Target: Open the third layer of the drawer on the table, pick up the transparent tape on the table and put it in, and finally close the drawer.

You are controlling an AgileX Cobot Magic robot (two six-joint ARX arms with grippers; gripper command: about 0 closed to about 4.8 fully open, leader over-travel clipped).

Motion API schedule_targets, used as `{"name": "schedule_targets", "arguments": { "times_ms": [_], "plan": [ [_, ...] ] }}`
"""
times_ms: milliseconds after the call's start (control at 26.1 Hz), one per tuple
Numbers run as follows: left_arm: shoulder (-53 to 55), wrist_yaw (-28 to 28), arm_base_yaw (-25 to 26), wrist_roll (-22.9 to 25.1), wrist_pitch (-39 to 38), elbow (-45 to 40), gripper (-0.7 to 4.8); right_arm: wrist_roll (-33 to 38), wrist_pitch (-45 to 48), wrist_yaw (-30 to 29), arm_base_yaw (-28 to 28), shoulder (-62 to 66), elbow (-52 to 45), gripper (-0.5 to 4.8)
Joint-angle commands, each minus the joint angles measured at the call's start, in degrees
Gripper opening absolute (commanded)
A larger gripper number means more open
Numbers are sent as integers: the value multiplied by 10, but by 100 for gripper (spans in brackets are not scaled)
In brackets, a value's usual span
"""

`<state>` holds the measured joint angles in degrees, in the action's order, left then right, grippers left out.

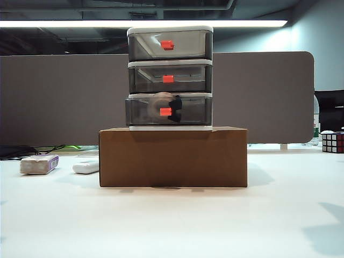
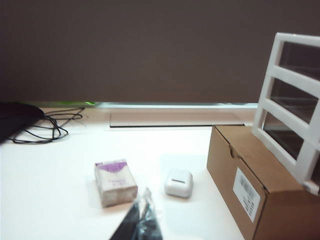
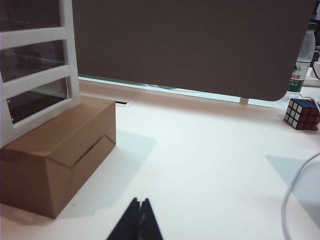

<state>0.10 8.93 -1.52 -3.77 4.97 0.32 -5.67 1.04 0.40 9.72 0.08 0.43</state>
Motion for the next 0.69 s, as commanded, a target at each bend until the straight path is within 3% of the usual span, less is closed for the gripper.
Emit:
{"name": "schedule_targets", "arguments": {
  "times_ms": [38,691],
  "plan": [
    [0,-1,0,-1,15,1,-6,0,22,0,-1,-1,4,-4],
    [0,0,0,-1,13,1,-5,0,-26,-2,-1,-1,11,-4]
  ]
}}
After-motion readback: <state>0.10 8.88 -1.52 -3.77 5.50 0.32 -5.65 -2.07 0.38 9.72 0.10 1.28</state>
